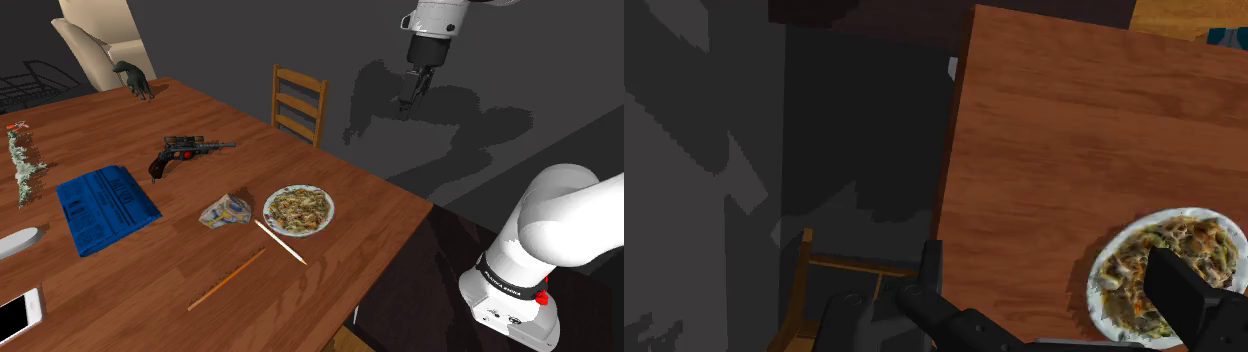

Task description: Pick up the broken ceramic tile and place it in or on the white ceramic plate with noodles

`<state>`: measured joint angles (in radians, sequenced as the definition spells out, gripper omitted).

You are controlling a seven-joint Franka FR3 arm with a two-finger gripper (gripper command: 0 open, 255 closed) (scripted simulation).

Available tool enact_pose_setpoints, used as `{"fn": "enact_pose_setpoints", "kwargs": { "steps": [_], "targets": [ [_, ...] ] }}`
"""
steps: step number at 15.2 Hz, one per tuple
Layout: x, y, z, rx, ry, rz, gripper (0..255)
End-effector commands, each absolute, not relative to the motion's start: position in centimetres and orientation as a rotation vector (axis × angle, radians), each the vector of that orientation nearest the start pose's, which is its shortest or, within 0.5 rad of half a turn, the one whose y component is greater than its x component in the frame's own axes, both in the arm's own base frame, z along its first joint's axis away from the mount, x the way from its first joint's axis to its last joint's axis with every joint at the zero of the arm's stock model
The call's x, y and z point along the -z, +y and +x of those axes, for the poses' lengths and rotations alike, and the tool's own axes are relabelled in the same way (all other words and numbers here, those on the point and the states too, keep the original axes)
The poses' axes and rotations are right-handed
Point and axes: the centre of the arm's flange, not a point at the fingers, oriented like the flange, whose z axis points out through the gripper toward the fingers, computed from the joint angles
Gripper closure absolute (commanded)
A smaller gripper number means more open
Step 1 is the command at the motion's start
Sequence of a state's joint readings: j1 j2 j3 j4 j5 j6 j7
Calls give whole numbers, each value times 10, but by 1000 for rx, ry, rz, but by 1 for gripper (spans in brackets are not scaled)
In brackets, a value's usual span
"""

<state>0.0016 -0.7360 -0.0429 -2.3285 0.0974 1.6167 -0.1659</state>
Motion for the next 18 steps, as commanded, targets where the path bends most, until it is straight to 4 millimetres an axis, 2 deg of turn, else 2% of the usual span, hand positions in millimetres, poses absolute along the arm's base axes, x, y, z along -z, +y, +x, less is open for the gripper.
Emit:
{"fn": "enact_pose_setpoints", "kwargs": {
  "steps": [1,10,18],
  "targets": [
    [-592,-7,325,54,-199,-3011,0],
    [-572,69,421,25,-569,-2983,0],
    [-551,153,489,-2,-894,-2921,0]
  ]
}}
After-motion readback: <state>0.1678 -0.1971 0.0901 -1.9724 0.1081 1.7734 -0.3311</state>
